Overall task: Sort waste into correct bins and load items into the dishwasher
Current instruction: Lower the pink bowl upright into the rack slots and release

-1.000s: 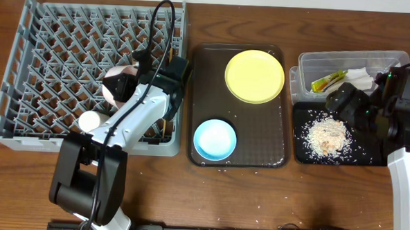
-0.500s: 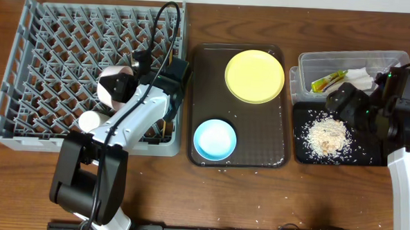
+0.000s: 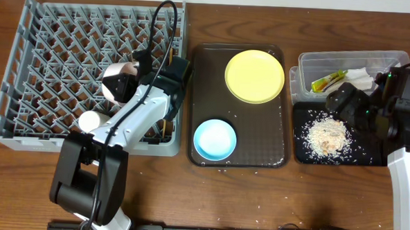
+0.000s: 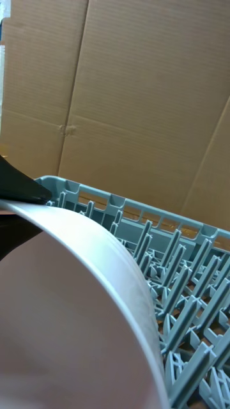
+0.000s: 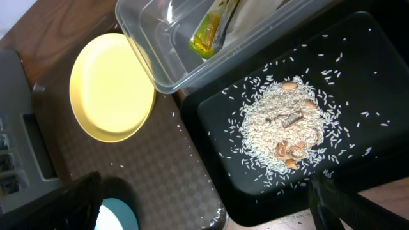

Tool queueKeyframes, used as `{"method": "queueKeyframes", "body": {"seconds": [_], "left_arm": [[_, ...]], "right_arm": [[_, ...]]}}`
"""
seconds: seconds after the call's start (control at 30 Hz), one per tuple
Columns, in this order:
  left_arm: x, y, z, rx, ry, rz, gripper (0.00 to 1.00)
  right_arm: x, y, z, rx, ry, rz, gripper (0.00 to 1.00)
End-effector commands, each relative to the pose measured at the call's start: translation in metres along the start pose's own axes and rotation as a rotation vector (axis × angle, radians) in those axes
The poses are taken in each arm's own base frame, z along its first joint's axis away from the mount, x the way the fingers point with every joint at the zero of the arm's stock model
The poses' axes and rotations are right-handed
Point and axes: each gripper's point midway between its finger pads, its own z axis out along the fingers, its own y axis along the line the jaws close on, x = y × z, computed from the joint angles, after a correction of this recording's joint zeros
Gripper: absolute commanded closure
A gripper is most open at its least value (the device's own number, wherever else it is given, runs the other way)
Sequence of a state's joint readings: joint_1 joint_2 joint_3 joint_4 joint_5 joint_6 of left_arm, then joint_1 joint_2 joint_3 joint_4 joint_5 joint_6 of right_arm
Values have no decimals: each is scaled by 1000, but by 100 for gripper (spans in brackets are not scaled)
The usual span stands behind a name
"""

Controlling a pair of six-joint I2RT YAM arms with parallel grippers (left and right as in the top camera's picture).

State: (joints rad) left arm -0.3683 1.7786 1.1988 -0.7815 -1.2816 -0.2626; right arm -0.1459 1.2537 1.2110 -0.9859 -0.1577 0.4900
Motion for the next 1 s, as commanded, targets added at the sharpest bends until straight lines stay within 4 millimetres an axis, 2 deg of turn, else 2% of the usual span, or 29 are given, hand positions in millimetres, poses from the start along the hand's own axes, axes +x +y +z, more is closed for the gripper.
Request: {"method": "queueKeyframes", "body": {"seconds": [0.0,0.27,0.5,0.6,0.73,0.97], "left_arm": [[7,-18,-3,66,17,15,92],[8,-20,-15,69,-7,73,88],[5,-28,-35,93,-57,110,83],[4,-32,-40,114,-63,100,72],[9,-42,-42,173,-40,104,68],[6,-44,-50,194,-56,73,43]], "right_arm": [[-2,-2,-1,2,-3,10,1],[-2,-2,-1,2,-3,10,1],[-2,-2,-1,2,-3,10,1],[-2,-2,-1,2,-3,10,1],[-2,-2,-1,2,-3,10,1],[-2,-2,-1,2,-3,10,1]]}}
